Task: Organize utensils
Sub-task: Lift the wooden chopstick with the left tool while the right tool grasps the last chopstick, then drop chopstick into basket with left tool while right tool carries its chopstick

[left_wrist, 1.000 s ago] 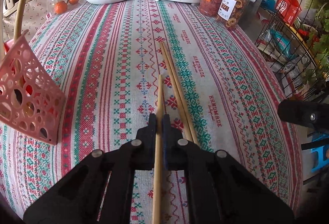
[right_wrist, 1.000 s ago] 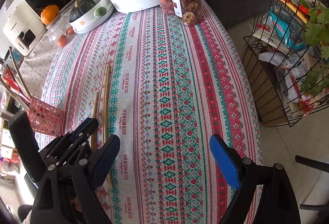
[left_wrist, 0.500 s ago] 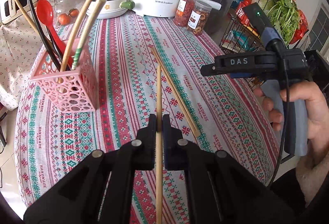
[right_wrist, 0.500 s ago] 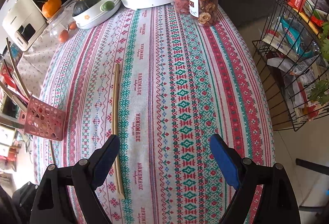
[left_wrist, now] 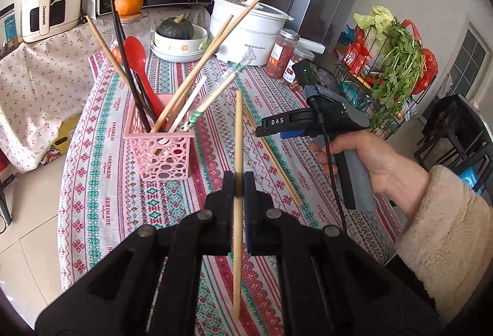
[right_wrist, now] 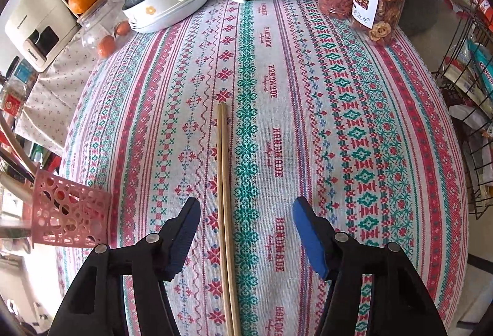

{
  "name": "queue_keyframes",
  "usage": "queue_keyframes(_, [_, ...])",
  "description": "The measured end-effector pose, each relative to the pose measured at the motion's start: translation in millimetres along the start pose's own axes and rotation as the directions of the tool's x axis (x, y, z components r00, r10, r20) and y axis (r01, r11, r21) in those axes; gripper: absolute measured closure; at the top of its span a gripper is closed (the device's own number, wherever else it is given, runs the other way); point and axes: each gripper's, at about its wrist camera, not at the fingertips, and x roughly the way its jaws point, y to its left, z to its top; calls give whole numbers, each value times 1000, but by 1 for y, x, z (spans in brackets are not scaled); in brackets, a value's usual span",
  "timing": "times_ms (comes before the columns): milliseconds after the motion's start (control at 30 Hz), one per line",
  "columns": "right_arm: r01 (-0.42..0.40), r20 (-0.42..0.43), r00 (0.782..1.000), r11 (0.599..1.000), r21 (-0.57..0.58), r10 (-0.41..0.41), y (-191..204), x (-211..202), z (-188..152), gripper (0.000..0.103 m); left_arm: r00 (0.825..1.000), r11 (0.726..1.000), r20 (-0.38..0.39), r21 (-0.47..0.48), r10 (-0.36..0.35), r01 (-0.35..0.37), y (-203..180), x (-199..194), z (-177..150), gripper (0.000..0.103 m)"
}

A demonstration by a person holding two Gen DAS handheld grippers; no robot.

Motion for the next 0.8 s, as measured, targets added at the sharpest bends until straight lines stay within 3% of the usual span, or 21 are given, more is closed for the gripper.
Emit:
queue_keyframes(233, [142, 53, 989, 975, -171, -134, 36, 17, 14, 61, 1000, 1000, 5, -4, 13, -13, 15, -2, 5, 96])
queue_keyframes(300, [126, 58, 991, 973, -194, -117, 39, 19, 15, 82, 1000, 1000, 0, -24, 9, -9, 22, -1, 7, 96])
queue_keyframes(367, [110, 46, 994, 975, -194, -103, 37, 19, 15, 93, 1000, 999, 4, -33, 17, -17, 26, -2, 8, 96])
queue_keyframes(467, [71, 44, 997, 983, -171, -65, 29, 11, 12, 94, 1000, 999, 7, -34, 29, -28, 28, -3, 9, 96])
queue_keyframes(600, [19, 112, 994, 989, -148, -2, 23, -23, 6, 94, 999, 999, 23, -32, 30, -29, 28, -10, 9, 96])
queue_keyframes(800, [-57, 248, 965, 989, -137, 90, 11, -89, -13, 94, 997, 999, 71, -37, 25, -23, 29, -24, 14, 96])
